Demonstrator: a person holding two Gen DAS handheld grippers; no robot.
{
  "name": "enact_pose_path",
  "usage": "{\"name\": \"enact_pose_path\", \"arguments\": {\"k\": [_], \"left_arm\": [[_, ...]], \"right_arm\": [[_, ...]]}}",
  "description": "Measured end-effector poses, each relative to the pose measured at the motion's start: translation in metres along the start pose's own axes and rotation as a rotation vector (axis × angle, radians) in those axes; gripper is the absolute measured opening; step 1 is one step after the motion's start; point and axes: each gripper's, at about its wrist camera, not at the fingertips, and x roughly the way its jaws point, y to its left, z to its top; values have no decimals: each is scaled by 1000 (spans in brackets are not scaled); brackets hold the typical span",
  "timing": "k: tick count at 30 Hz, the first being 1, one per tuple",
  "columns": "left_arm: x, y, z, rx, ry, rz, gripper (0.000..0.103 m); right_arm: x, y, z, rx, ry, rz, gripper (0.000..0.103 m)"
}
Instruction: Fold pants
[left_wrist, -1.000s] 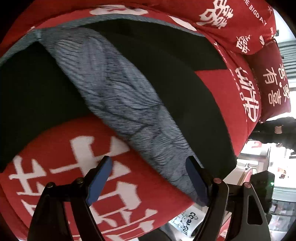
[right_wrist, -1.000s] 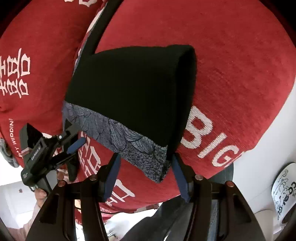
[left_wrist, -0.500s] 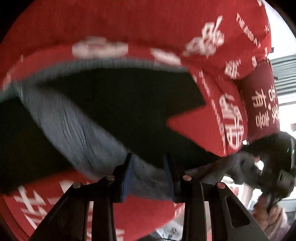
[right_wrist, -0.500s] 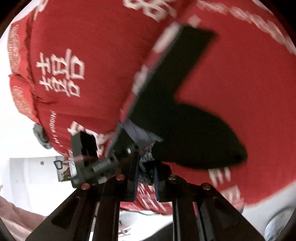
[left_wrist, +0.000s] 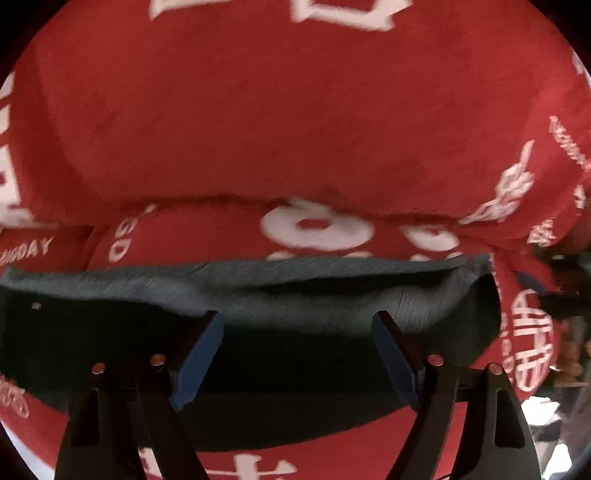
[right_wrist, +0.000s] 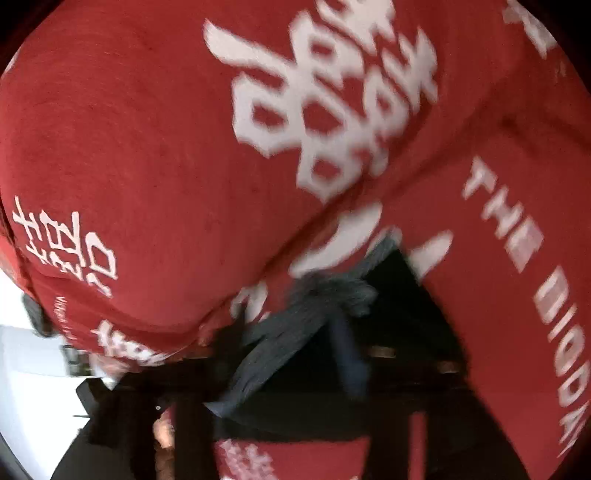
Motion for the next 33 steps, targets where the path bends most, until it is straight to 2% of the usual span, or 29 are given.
{"name": "enact_pose_path", "arguments": {"k": [3,5,8,10,11,12,13,16,17,19,22,23,24,25,26,27,31,32,33], "left_arm": [[11,13,-14,-32,47,52,83],[22,24,-26,-79,93,72,83],[35,32,-43,-101,133,105,83],[42,32,-48,-91,150,121,83],[46,31,-49,-86,155,128,83],[48,30,-49,-84,162,134,83],[49,27,-48,-86,168,132,83],[45,19,-39,-63,124,126,83],[47,16,-36,-46,116,140,83],[57,13,-28,-22,127,192,83],[55,15,-19,-45,109,167,83],[52,13,-16,-32,89,171,83],[51,12,-15,-17,81,176,83],[50,10,-13,-2,79,177,83],[51,8,-11,7,82,176,83],[55,4,-9,11,84,175,83],[58,0,-14,2,94,153,83],[57,-5,-16,-1,100,153,83],[56,-8,-19,-5,103,152,83]], "right_arm": [[-10,-10,-14,-8,9,-86,69],[-14,-32,-36,57,17,-132,66],[-5,-66,-60,181,52,-144,61],[6,-84,-65,235,73,-145,56],[12,-89,-64,243,74,-134,44],[17,-89,-63,242,78,-124,9],[21,-87,-60,237,85,-118,2],[18,-60,-46,149,48,-44,1],[16,-49,-39,106,29,-47,1],[19,-42,-32,74,26,-84,1],[21,-28,-25,-38,54,-199,3],[22,-21,-23,-101,58,-243,7],[24,-14,-19,-181,62,-296,20],[27,-9,-14,-231,62,-333,30],[32,-5,-8,-278,64,-360,45],[38,-3,-2,-298,72,-368,46],[71,-20,21,-284,140,-403,46],[83,-29,24,-249,193,-400,23],[87,-31,25,-234,211,-405,7]]}}
